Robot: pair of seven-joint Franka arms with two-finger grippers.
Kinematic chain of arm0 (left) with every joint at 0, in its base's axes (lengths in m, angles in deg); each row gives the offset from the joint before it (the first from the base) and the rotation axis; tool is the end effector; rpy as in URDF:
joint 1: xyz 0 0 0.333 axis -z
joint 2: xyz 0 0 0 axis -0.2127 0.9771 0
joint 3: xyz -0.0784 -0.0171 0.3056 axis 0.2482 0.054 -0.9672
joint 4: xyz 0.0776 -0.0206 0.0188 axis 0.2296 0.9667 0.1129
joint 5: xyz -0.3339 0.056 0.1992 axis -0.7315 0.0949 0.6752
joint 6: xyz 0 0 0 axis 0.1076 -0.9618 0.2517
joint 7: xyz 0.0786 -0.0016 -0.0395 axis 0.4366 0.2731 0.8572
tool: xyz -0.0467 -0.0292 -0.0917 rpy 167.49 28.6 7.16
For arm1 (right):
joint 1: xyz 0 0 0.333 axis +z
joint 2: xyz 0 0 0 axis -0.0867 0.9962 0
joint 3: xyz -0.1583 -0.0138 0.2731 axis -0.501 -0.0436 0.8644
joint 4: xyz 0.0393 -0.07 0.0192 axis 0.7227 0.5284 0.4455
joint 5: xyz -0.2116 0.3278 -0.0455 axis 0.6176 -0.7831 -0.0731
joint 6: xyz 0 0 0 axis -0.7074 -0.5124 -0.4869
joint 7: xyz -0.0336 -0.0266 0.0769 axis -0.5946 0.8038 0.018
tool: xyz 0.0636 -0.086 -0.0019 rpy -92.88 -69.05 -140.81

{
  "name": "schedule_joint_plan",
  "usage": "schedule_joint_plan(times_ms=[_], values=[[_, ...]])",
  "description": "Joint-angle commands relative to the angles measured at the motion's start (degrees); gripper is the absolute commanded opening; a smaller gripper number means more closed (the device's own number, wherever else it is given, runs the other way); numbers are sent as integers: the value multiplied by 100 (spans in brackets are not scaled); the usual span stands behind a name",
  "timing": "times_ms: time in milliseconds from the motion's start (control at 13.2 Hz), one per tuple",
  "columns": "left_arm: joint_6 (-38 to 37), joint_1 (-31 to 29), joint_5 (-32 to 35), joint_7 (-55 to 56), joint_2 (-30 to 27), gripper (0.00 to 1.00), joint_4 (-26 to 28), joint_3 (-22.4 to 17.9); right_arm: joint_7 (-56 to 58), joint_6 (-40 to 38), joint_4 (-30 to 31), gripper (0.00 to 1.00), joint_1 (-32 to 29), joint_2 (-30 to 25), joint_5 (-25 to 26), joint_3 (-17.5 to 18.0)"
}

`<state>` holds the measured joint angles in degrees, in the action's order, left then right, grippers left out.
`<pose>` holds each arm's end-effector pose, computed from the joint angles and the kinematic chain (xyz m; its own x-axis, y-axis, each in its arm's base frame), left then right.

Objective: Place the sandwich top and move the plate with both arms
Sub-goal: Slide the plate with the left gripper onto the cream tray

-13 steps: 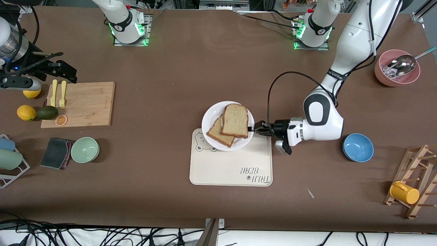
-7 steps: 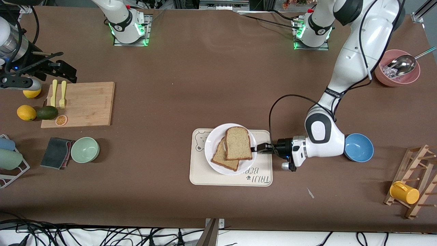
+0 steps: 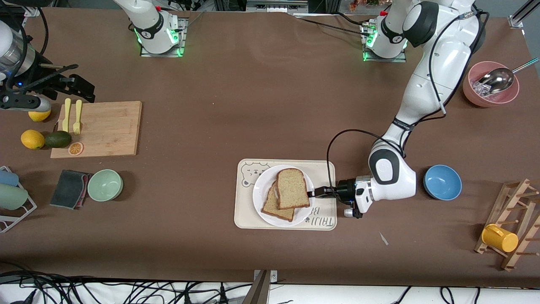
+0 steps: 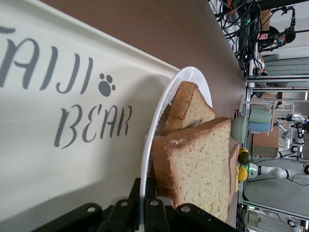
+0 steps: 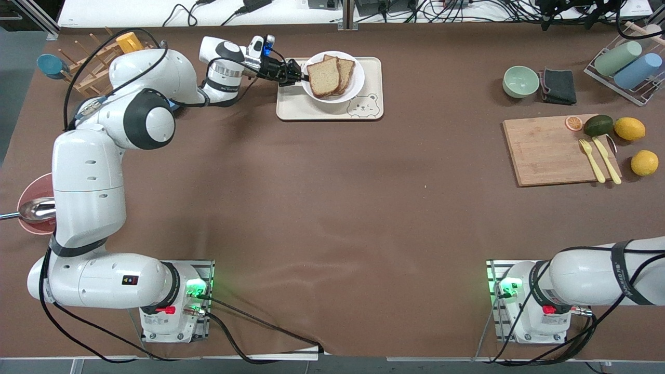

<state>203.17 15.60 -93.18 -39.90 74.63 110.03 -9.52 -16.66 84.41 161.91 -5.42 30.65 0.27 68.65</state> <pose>0.6996 -0.2289 0.1226 0.9983 0.0547 -0.0177 0.0422 -0.4887 0.8714 0.5498 0.0502 0.6033 0.9969 -0.0472 -0.0636 -0.0434 -0.9972 0.0606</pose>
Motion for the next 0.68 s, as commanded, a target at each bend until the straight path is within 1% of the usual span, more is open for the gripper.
schedule_joint_plan(times_ms=[0, 605], values=[[33, 125, -159, -20, 82, 0, -225, -52, 62, -50, -12, 100, 1, -55, -23, -4], [33, 186, -132, -29, 118, 0, -163, -53, 36, -58, -99, 100, -8, 7, -32, -4]])
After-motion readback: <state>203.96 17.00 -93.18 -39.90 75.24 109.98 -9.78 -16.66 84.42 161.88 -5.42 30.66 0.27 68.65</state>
